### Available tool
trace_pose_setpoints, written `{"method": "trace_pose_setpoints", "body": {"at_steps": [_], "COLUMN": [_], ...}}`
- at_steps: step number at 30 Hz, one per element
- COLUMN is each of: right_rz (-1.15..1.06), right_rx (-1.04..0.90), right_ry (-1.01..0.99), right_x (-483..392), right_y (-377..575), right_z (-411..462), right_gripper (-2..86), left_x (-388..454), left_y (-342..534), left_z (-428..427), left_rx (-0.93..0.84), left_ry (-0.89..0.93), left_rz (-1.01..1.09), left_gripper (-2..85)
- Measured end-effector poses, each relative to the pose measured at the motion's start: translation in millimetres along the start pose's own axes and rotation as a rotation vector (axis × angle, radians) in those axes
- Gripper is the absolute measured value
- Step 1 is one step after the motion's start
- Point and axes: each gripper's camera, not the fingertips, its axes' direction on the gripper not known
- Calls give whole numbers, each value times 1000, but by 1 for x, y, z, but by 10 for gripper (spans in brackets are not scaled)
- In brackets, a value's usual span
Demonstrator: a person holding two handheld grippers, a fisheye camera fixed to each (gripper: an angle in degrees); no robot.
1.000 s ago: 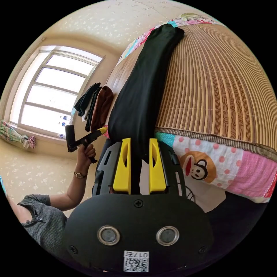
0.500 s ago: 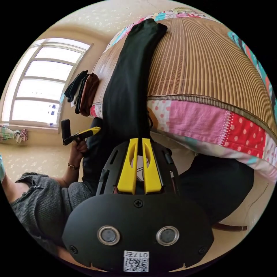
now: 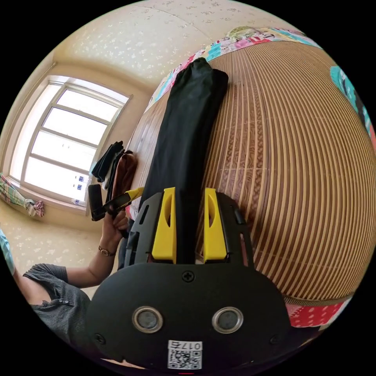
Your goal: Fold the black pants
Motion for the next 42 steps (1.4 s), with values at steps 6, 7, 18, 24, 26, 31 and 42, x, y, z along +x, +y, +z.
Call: {"method": "trace_pose_setpoints", "body": {"at_steps": [6, 7, 18, 24, 26, 31, 42], "right_rz": [-20, -12, 98, -69, -169, -413, -989], "right_rx": [-13, -15, -161, -37, 14, 108, 360], "right_ry": [-103, -169, -447, -582, -663, -717, -607], "right_x": [21, 31, 98, 64, 40, -44, -289], "right_y": [-16, -10, -57, -15, 15, 64, 168], "right_z": [-1, -7, -21, -120, -166, -264, -516], "right_gripper": [105, 108, 46, 12, 12, 40, 2], "left_x": [-14, -21, -67, -40, -18, 64, 275], "left_y": [8, 13, -18, 32, 63, 113, 200], "left_z": [7, 6, 28, -37, -74, -160, -333], "left_rx": [-10, -5, -91, 43, 138, 342, 770], "left_ry": [117, 158, 325, 664, 742, 614, 543], "left_rz": [-44, -76, -189, 36, 134, 363, 770], "left_gripper": [145, 140, 67, 50, 53, 65, 41]}}
